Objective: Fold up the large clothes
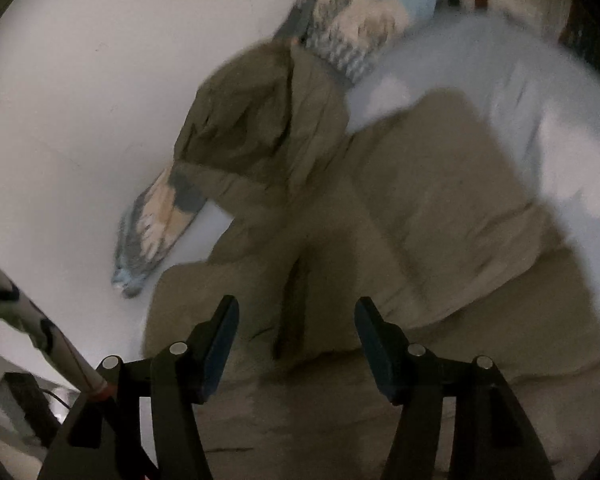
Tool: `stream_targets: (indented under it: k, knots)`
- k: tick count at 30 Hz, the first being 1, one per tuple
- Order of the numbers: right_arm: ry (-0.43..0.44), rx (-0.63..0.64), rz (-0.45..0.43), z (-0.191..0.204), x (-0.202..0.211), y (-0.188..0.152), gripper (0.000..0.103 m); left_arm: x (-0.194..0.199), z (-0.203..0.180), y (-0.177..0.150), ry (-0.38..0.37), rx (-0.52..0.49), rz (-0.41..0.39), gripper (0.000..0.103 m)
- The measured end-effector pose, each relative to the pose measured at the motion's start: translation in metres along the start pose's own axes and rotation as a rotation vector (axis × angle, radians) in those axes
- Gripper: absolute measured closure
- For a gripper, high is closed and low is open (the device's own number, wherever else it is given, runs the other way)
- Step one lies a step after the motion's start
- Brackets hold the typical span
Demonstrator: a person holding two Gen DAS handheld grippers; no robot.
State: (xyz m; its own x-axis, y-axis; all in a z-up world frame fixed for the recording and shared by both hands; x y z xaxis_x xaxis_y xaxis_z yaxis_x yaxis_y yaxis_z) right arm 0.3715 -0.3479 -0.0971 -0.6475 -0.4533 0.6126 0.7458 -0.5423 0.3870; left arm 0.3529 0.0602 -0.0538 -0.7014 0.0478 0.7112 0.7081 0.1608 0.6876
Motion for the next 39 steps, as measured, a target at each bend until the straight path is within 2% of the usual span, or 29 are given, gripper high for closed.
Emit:
stream_targets:
  k: [1,3,4,7,9,13,15,16,17,20,24,30,36,39]
  knots:
    - [0.02,-0.024,0.022,-0.001,-0.009,-0.004,0.038,-0.011,0.023,0.002,0.056,0.039,-0.006,0.03]
    - [0.053,-0.069,0.057,-0.004,-0.026,-0.011,0.038,-0.029,0.055,0.001,0.106,0.102,-0.002,0.03]
    - [0.063,-0.086,0.072,-0.005,-0.033,-0.015,0.038,-0.042,0.071,0.0,0.13,0.14,0.04,0.03]
    - [0.051,-0.099,0.095,-0.007,-0.05,-0.023,0.039,-0.07,0.096,0.0,0.058,0.283,0.124,0.03]
    - [0.042,-0.096,0.104,-0.007,-0.061,-0.026,0.042,-0.076,0.099,0.002,0.036,0.329,0.137,0.03]
    - [0.031,-0.087,0.111,-0.005,-0.074,-0.03,0.052,-0.077,0.082,0.008,0.019,0.259,0.118,0.03]
    - [0.033,-0.066,0.127,-0.001,-0.079,-0.033,0.065,-0.08,0.073,0.011,0.016,0.227,0.112,0.03]
    - [0.031,-0.051,0.133,0.002,-0.081,-0.034,0.075,-0.081,0.071,0.011,0.014,0.222,0.113,0.03]
    - [0.019,-0.03,0.126,0.005,-0.08,-0.035,0.08,-0.081,0.069,0.011,0.011,0.22,0.118,0.03]
    - [-0.037,0.043,0.095,0.013,-0.071,-0.032,0.083,-0.089,0.057,0.012,-0.013,0.209,0.14,0.03]
    - [-0.116,0.122,0.035,0.02,-0.05,-0.019,0.084,-0.091,0.044,0.008,-0.002,0.165,0.139,0.03]
    - [-0.202,0.132,-0.027,0.009,-0.026,0.0,0.084,-0.1,0.02,0.001,-0.002,0.095,0.158,0.03]
    - [-0.264,0.135,-0.039,-0.004,-0.018,0.007,0.084,-0.11,0.0,-0.009,0.023,0.003,0.174,0.03]
    - [-0.338,0.157,-0.062,-0.007,-0.017,0.009,0.084,-0.112,-0.005,-0.012,0.023,-0.019,0.181,0.03]
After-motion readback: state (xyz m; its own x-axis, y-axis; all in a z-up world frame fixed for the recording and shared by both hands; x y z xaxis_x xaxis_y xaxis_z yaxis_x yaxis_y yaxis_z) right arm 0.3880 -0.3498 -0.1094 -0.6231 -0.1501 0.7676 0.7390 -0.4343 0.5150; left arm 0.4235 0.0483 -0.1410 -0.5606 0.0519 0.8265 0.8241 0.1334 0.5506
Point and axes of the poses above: each gripper's, at about its wrist camera, not at the fingertips, and x roughly against the way its jaws point, z to its left, y to its top, the point moved 2 cm from there along -x, roughly the way its jaws point, and after that the axes turned 5 degrees about y, right-handed, at the moved point
